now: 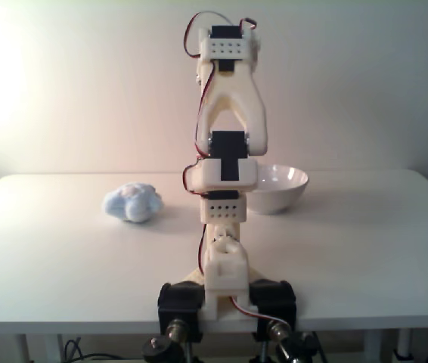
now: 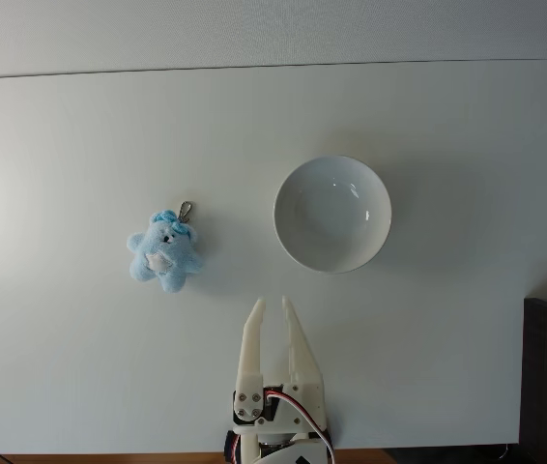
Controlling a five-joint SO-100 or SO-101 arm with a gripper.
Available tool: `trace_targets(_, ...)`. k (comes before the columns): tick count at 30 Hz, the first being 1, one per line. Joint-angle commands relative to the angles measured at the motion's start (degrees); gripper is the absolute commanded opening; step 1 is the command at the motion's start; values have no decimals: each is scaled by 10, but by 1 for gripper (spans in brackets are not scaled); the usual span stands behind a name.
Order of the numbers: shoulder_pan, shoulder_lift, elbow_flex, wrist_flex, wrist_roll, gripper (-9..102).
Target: Grasp a skyblue doll and put it into the bowl.
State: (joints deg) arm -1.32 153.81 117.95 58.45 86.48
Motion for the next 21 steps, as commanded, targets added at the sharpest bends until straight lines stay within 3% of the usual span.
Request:
trace_targets(1, -1, -70, -76, 2, -1, 8)
trace_targets(7, -5, -187, -178, 17, -1, 8)
trace_targets(21, -32, -442, -483, 194, -1, 8)
